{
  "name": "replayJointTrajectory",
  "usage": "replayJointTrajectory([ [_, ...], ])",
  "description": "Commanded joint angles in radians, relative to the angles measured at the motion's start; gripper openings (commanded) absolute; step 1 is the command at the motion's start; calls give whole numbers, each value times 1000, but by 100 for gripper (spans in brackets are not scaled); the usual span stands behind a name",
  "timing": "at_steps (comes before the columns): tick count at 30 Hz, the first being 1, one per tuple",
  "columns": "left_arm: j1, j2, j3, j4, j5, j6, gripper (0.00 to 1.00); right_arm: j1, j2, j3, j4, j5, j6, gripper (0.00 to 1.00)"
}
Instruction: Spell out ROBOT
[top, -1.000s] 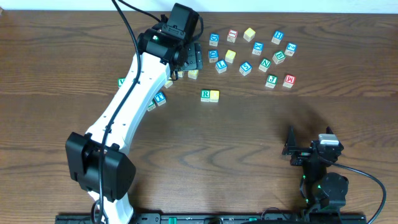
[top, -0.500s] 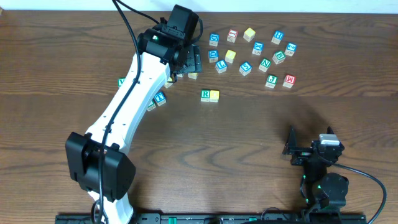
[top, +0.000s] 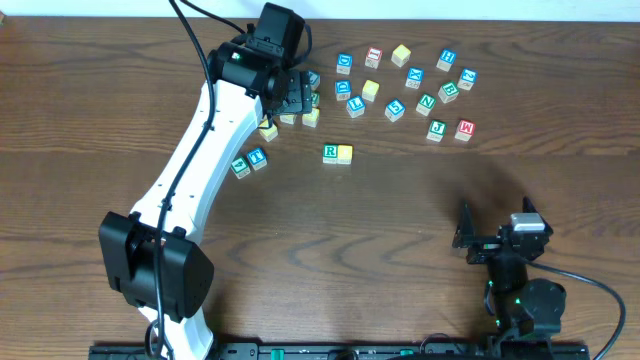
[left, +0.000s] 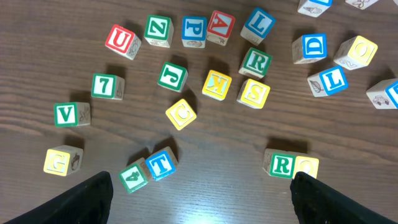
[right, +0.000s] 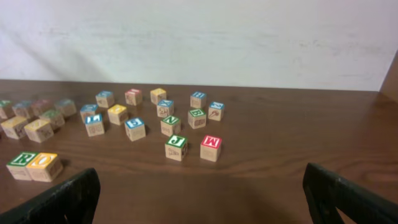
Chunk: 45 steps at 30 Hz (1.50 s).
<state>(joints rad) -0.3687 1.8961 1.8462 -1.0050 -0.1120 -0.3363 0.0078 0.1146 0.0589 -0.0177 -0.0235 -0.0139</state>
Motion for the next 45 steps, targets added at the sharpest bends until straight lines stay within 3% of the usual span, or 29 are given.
replayJointTrajectory([
  [1,9,-46,10,0,-13,49,90,-6,98,95,3,-10,-36,99],
  [15,91,-114,10,-10,-13,55,90,-6,653,520,-5,-13,-74,99],
  [20,111,-114,10,-34,-13,55,90,-6,818,682,-109,-14,-74,99],
  [38,115,-114,9,-39,-13,55,91,-5,1412,1448,-801,-237,-116,99],
  [45,115,-114,9,-38,-13,55,91,40,1609,1741,-1050,-252,-257,99],
])
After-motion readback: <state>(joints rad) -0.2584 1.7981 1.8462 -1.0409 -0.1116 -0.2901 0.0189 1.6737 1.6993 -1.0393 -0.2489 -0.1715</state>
